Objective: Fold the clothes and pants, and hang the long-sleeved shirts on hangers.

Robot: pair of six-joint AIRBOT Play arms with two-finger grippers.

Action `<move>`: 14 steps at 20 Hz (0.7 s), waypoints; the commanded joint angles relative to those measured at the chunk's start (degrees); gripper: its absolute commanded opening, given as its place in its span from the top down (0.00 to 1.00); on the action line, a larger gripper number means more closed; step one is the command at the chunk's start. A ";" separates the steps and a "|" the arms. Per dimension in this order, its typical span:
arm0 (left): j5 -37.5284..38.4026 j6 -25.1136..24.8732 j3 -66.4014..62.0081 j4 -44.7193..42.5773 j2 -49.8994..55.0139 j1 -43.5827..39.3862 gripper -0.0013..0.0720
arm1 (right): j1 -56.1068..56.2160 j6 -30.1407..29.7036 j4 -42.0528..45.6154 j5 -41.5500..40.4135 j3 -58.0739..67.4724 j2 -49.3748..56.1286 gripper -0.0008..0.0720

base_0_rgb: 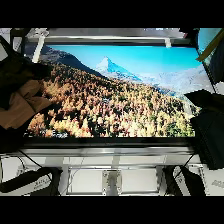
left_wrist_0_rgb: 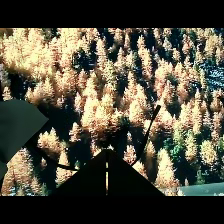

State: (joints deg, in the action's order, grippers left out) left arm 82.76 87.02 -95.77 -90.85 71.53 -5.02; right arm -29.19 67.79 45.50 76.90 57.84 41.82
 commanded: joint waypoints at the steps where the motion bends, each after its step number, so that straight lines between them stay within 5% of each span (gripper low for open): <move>1: -0.02 0.00 0.00 -0.02 0.02 0.00 0.96 | 0.04 0.02 -0.02 0.02 0.04 -0.04 0.98; 14: -1.29 -0.02 0.00 -0.02 0.28 0.00 0.96 | 0.04 0.02 -0.02 0.02 0.04 0.35 0.98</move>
State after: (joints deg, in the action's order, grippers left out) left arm 82.70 87.05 -95.77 -90.85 71.57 -5.02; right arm -29.19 67.79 45.47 76.93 57.84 41.89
